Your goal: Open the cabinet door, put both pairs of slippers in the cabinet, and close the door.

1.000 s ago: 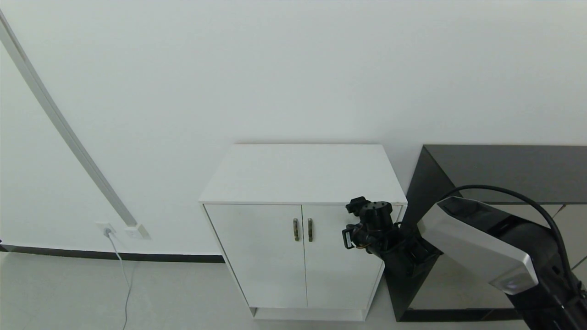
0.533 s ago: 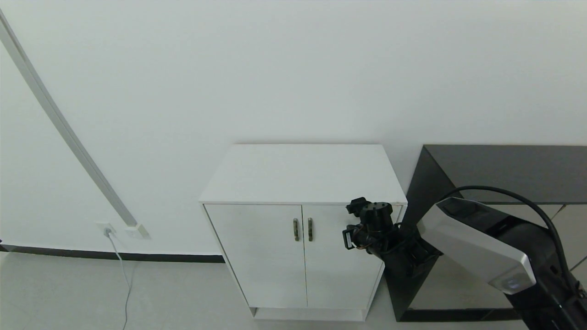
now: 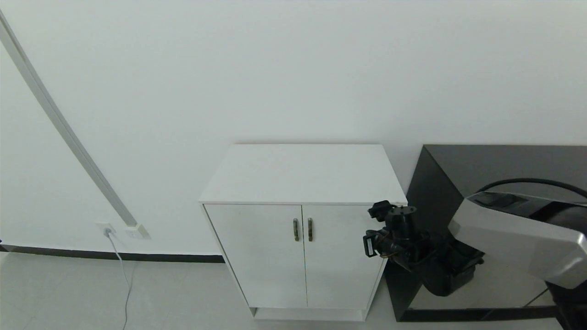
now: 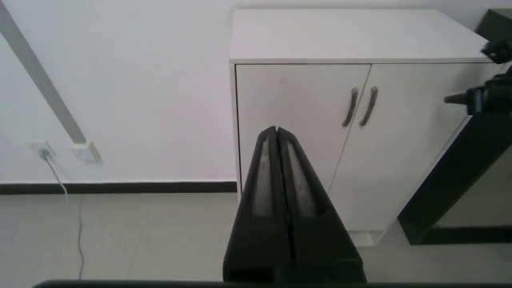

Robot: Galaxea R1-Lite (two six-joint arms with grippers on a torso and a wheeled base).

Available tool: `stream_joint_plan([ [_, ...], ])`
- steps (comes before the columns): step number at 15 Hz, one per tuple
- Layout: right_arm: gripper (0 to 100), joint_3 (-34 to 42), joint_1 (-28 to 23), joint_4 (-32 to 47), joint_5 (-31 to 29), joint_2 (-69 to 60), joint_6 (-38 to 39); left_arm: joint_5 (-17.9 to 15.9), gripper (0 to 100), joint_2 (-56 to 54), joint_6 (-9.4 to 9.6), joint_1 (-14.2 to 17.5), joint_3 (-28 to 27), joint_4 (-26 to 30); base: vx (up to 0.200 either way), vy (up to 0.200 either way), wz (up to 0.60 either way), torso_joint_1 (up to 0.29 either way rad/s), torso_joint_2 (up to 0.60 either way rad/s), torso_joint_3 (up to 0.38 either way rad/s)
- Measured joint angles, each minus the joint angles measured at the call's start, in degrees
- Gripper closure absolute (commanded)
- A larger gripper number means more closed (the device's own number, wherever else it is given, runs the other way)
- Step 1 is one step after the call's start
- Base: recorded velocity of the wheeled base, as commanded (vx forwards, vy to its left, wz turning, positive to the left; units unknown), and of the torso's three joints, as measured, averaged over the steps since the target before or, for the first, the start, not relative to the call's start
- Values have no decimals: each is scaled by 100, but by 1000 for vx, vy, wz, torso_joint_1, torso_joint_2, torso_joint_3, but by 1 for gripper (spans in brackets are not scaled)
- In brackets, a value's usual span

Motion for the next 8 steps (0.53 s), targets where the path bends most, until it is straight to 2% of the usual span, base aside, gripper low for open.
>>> stream_joint_plan([
  [4, 100, 2022, -438, -1336, -355, -863, -22, 0, 100, 0, 0, 0, 0, 0, 0, 0, 0, 0, 0, 0],
  [8, 100, 3955, -1246, -2811, -479, -1569, -95, 0, 100, 0, 0, 0, 0, 0, 0, 0, 0, 0, 0, 0],
])
